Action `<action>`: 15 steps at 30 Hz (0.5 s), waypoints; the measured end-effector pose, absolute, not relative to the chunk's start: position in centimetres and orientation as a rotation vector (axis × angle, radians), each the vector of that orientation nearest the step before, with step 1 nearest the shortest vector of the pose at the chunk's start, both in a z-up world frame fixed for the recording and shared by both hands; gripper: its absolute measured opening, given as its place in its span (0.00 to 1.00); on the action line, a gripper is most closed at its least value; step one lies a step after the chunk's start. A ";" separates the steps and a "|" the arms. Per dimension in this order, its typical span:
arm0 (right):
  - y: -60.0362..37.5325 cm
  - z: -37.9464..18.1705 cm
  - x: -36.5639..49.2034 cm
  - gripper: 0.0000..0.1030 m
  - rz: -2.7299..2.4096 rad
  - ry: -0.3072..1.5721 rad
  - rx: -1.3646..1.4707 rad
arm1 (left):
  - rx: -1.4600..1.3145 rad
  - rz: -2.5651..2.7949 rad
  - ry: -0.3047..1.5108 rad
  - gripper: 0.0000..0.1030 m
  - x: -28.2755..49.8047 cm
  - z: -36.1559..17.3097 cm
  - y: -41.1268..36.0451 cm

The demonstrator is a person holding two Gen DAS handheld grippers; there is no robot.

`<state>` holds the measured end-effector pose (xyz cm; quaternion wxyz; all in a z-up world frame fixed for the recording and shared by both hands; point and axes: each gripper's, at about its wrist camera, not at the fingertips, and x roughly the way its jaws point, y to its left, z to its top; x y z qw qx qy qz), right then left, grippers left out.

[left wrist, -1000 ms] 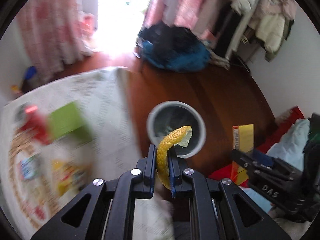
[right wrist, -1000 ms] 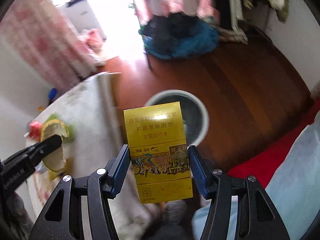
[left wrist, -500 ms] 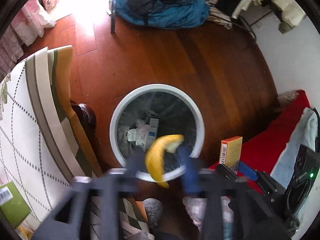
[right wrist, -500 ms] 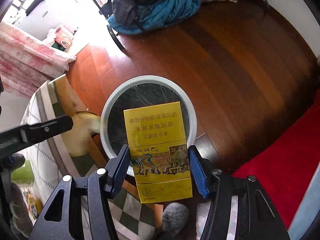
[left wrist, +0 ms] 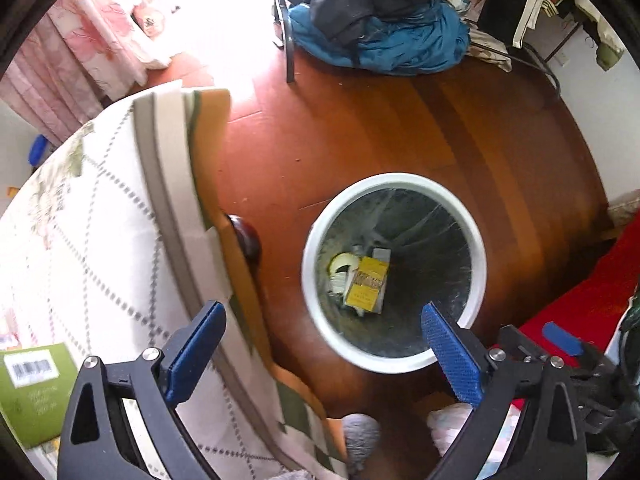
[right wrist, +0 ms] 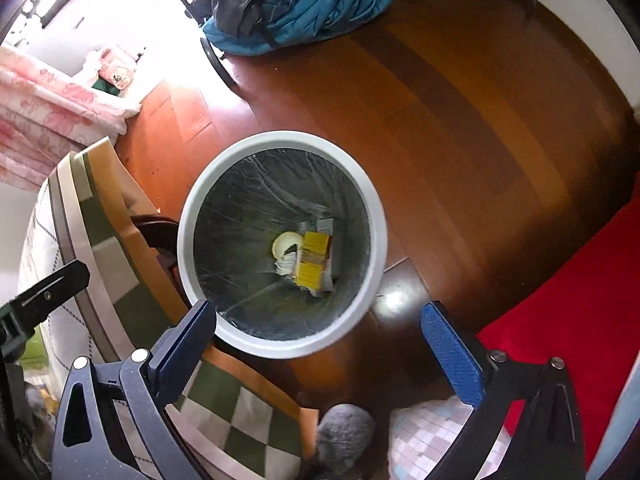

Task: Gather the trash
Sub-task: 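Move both open tools back toward the table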

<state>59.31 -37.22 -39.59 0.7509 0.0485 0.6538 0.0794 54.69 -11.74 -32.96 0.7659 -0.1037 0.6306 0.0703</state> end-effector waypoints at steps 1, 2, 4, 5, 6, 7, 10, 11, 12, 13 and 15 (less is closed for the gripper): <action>-37.0 -39.3 58.9 1.00 0.161 1.424 0.083 | -0.218 0.158 1.368 0.97 54.4 -32.8 -11.8; -36.9 -39.0 58.6 1.00 0.152 1.419 0.058 | -0.207 0.162 1.363 0.97 53.9 -32.6 -11.9; -36.7 -38.2 57.8 1.00 0.138 1.405 0.016 | -0.184 0.175 1.352 0.97 53.2 -32.2 -12.1; -36.5 -37.9 57.4 1.00 0.129 1.398 -0.001 | -0.173 0.181 1.346 0.97 52.9 -31.9 -12.2; -36.5 -37.6 57.1 1.00 0.126 1.394 -0.010 | -0.167 0.183 1.342 0.97 52.6 -31.6 -12.2; -36.4 -37.0 56.5 1.00 0.121 1.386 -0.021 | -0.166 0.187 1.338 0.97 52.3 -31.3 -12.2; -36.5 -35.7 55.3 1.00 0.118 1.371 -0.033 | -0.159 0.191 1.318 0.97 51.2 -30.0 -12.3; -36.4 -34.9 54.7 1.00 0.120 1.359 -0.035 | -0.156 0.192 1.310 0.97 50.8 -29.6 -12.4; -36.4 -34.4 54.4 1.00 0.118 1.353 -0.036 | -0.150 0.192 1.299 0.97 50.3 -28.9 -12.6; -36.5 -33.8 54.0 1.00 0.114 1.343 -0.037 | -0.142 0.193 1.286 0.97 49.8 -28.2 -12.7; -36.5 -32.2 53.0 1.00 0.114 1.319 -0.032 | -0.137 0.191 1.264 0.97 49.0 -27.0 -12.8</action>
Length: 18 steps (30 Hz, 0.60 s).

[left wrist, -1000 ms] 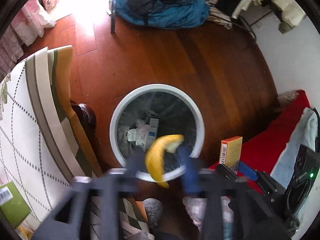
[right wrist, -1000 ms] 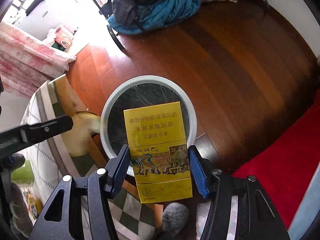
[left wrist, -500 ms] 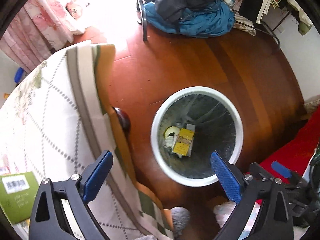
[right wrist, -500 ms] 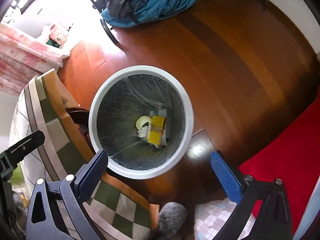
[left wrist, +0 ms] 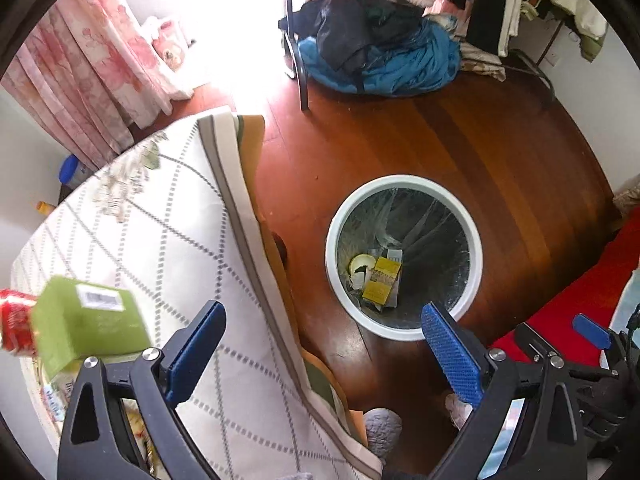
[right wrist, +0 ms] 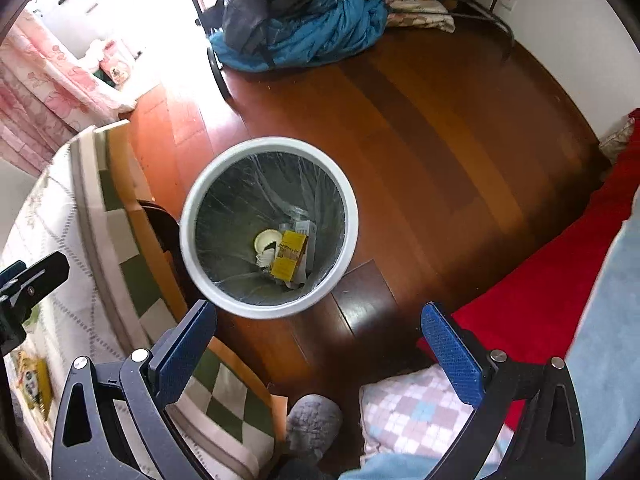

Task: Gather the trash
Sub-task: 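Move both open tools back toward the table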

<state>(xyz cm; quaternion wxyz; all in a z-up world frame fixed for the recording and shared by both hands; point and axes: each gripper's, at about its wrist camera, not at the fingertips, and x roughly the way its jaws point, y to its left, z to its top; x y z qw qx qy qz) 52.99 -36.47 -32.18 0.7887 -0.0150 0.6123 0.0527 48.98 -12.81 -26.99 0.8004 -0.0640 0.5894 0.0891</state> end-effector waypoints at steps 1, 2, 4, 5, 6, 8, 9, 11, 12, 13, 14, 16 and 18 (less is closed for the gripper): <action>-36.5 -31.2 52.3 1.00 0.110 1.301 -0.032 | -0.141 0.189 1.251 0.97 48.5 -26.3 -12.8; -36.4 -30.4 51.9 1.00 0.109 1.290 -0.033 | -0.146 0.188 1.239 0.97 48.1 -25.6 -12.8; -36.4 -28.7 50.9 1.00 0.109 1.260 -0.028 | -0.153 0.185 1.213 0.97 47.0 -24.3 -12.8; -36.3 -27.7 50.2 1.00 0.110 1.244 -0.027 | -0.153 0.185 1.199 0.97 46.5 -23.6 -12.9; -36.3 -26.8 49.6 1.00 0.109 1.229 -0.027 | -0.149 0.186 1.182 0.97 45.9 -22.9 -12.9; -36.3 -24.8 48.3 1.00 0.106 1.195 -0.029 | -0.142 0.190 1.148 0.97 44.5 -21.3 -13.0; -36.3 -23.7 47.5 1.00 0.106 1.177 -0.029 | -0.141 0.193 1.134 0.97 44.0 -20.6 -12.9; -36.4 -21.7 45.9 1.00 0.106 1.141 -0.027 | -0.136 0.197 1.104 0.97 42.8 -19.3 -12.9; -36.3 -21.0 45.3 1.00 0.105 1.129 -0.027 | -0.138 0.197 1.087 0.97 42.0 -18.5 -12.9; -36.3 -19.9 44.4 1.00 0.102 1.108 -0.028 | -0.144 0.196 1.073 0.97 41.3 -17.8 -12.8; -36.2 -18.9 43.6 1.00 0.103 1.089 -0.027 | -0.146 0.198 1.060 0.97 40.7 -17.2 -12.8; -36.1 -17.3 42.2 1.00 0.104 1.062 -0.024 | -0.145 0.204 1.022 0.97 39.2 -15.6 -12.7; -35.9 -15.5 40.5 1.00 0.112 1.034 -0.014 | -0.148 0.210 0.982 0.97 37.6 -14.0 -12.5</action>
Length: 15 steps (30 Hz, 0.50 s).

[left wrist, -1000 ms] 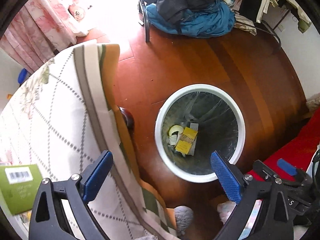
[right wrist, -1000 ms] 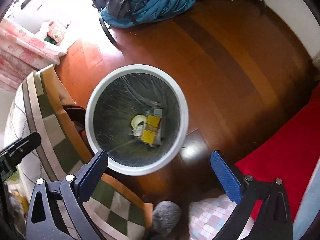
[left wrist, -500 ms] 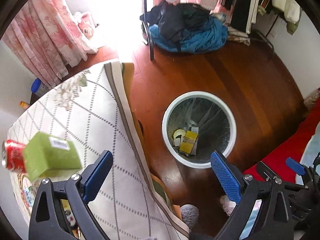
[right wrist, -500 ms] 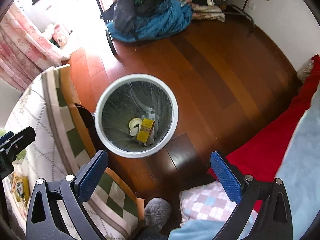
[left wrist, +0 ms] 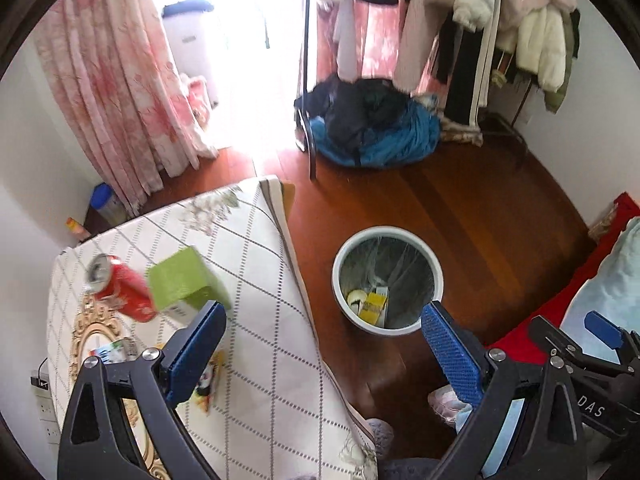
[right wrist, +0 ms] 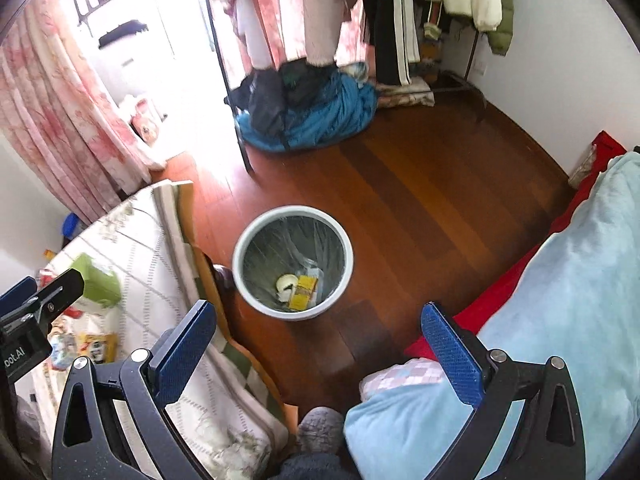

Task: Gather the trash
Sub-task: 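Move both open tools back toward the table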

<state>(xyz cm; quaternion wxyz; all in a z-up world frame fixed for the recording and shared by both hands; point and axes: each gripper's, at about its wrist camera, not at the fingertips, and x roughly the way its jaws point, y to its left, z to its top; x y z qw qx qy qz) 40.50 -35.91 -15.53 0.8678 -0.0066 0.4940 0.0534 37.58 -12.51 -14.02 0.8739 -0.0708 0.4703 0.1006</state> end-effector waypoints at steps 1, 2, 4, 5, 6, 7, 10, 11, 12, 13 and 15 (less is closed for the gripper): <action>-35.8 -14.8 39.6 1.00 0.114 1.022 -0.008 | -0.147 0.214 0.968 0.97 36.9 -13.4 -12.5; -35.7 -14.2 39.0 1.00 0.118 1.014 -0.002 | -0.148 0.221 0.955 0.97 36.2 -12.8 -12.4; -35.3 -13.0 37.4 1.00 0.132 1.002 0.018 | -0.149 0.235 0.930 0.97 34.4 -11.8 -12.1; -35.0 -12.5 36.4 1.00 0.146 0.998 0.038 | -0.149 0.247 0.921 0.97 33.6 -11.4 -11.9; -34.7 -12.3 35.7 1.00 0.161 1.001 0.053 | -0.145 0.270 0.919 0.97 32.8 -11.3 -11.5; -34.4 -12.2 34.9 1.00 0.180 1.009 0.068 | -0.145 0.291 0.920 0.97 31.8 -11.3 -10.9; -32.6 -13.1 32.7 1.00 0.235 1.039 0.089 | -0.179 0.329 0.936 0.97 29.0 -12.6 -8.7; -31.5 -13.7 32.1 1.00 0.267 1.060 0.094 | -0.197 0.349 0.946 0.97 27.9 -13.1 -7.7; -30.4 -14.4 31.5 1.00 0.288 1.079 0.095 | -0.221 0.378 0.960 0.97 26.5 -14.2 -6.2; -29.3 -15.2 30.9 1.00 0.310 1.099 0.090 | -0.239 0.402 0.970 0.97 25.5 -15.2 -5.1; -26.3 -17.3 30.3 1.00 0.360 1.144 0.067 | -0.284 0.463 1.015 0.97 23.1 -18.1 -2.0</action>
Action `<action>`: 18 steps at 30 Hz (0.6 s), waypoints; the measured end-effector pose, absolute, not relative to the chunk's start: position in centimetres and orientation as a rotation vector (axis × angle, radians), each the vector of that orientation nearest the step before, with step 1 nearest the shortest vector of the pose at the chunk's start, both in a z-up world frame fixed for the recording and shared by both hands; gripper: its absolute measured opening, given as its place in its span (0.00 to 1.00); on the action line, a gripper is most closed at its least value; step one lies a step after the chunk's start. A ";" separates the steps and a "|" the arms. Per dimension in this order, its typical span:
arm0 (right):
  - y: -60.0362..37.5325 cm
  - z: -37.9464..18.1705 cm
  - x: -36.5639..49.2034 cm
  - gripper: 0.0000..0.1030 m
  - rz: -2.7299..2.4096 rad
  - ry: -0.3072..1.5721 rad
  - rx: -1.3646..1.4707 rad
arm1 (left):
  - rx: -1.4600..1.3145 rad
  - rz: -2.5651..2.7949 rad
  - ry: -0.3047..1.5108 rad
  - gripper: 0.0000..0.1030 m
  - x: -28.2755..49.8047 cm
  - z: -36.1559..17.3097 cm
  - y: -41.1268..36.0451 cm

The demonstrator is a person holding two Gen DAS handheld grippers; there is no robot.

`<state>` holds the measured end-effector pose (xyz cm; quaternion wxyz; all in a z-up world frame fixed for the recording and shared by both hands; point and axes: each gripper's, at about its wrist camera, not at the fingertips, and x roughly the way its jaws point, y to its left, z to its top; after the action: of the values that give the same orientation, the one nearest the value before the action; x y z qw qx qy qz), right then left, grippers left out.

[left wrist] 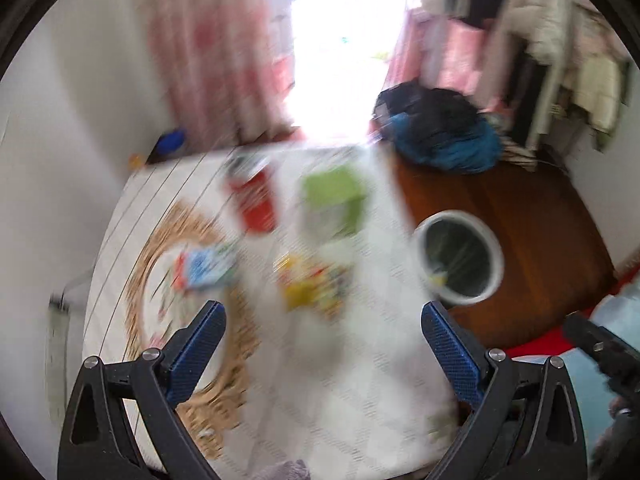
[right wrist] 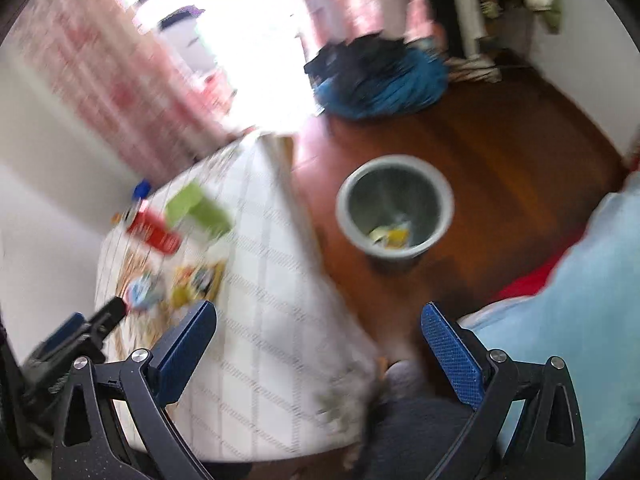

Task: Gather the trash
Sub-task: 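Move both open tools back toward the table, then grasp the yellow snack bag with the right tool while the left tool grasps the milk carton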

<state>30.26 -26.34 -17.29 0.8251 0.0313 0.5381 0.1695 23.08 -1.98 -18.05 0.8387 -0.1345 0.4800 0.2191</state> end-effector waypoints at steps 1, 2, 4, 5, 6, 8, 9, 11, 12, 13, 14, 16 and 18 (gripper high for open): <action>-24.8 -18.2 29.9 1.00 0.371 1.165 0.050 | -0.307 0.497 1.044 0.97 22.1 -19.6 -0.4; -23.0 -19.3 29.7 1.00 0.397 1.189 0.036 | -0.333 0.535 1.077 0.97 21.0 -21.4 1.5; -19.7 -21.3 29.3 1.00 0.438 1.219 0.008 | -0.368 0.599 1.130 0.97 19.4 -24.1 4.3; -17.8 -22.4 29.3 1.00 0.457 1.234 -0.016 | -0.381 0.625 1.143 0.97 18.7 -25.1 5.5; -16.0 -23.3 29.4 1.00 0.468 1.244 -0.037 | -0.399 0.660 1.160 0.97 18.0 -26.4 7.1; -12.4 -25.6 30.1 1.00 0.483 1.272 -0.076 | -0.430 0.690 1.182 0.97 17.3 -28.0 9.6; -11.1 -26.4 30.8 1.00 0.479 1.280 -0.084 | -0.447 0.706 1.193 0.97 17.1 -28.7 10.9; -8.3 -28.4 32.1 1.00 0.475 1.306 -0.098 | -0.461 0.723 1.206 0.97 17.3 -29.6 12.5; -7.6 -29.0 32.4 1.00 0.471 1.313 -0.098 | -0.464 0.731 1.211 0.97 17.4 -29.8 13.1; -6.6 -29.9 32.9 1.00 0.474 1.323 -0.093 | -0.472 0.733 1.214 0.97 17.7 -30.0 13.5; -5.7 -30.6 33.4 1.00 0.478 1.334 -0.084 | -0.484 0.734 1.215 0.97 17.8 -30.1 14.0; -4.5 -31.7 34.1 1.00 0.501 1.360 -0.051 | -0.517 0.736 1.216 0.97 18.4 -30.2 15.0; -3.6 -32.4 34.4 0.90 0.519 1.377 -0.031 | -0.546 0.728 1.212 0.97 18.6 -30.1 16.0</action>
<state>34.41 -3.59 -32.36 0.7412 -0.0141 0.6281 0.2366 18.65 15.97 -30.08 0.7263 -0.2478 0.5497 0.3300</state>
